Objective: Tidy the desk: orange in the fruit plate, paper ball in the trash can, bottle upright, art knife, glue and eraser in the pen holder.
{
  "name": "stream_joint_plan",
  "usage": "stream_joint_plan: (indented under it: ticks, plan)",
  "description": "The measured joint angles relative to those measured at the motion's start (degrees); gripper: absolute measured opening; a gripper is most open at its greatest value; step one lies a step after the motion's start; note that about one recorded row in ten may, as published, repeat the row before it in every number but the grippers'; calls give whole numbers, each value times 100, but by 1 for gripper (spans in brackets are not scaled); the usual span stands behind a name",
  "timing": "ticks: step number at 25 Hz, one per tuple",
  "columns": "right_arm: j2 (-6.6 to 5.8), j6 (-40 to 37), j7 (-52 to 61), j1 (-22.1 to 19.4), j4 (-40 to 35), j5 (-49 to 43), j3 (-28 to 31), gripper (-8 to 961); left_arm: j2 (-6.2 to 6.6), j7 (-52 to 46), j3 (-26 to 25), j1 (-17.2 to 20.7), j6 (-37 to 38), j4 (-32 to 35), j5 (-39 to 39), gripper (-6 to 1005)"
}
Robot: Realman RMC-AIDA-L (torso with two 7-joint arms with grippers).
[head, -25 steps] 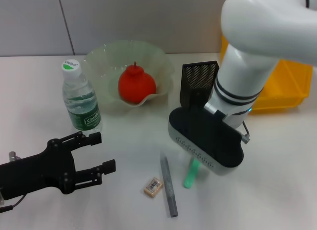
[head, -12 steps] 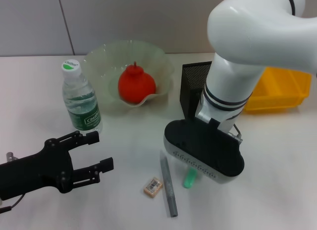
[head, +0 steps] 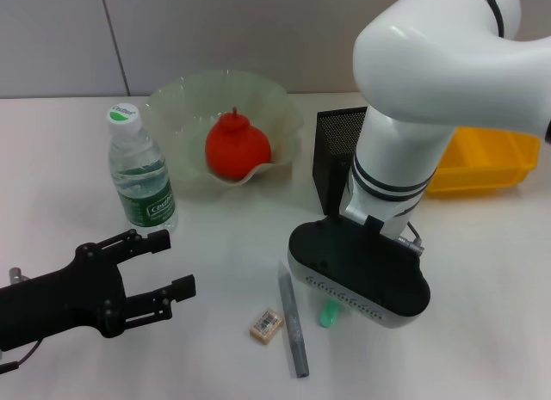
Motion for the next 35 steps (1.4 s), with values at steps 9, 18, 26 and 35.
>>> stream_joint_plan:
  ticks: [9,18,26,35]
  plan:
    - [0,36,-107,8,80,33,-120,604,0,-5,0,28,0,0,0,811]
    - [0,130,-219,44,175,158,-168,577,-8,-12,1,19,-8,0,0,811]
    - [-1,162,-229,72,193,166,-224,569,-9,-12,-5,-15,-16,0,0,811]
    - [0,327,-223,63,211,228,-341,500,-9,-12,-54,-24,-1,10,-7,811]
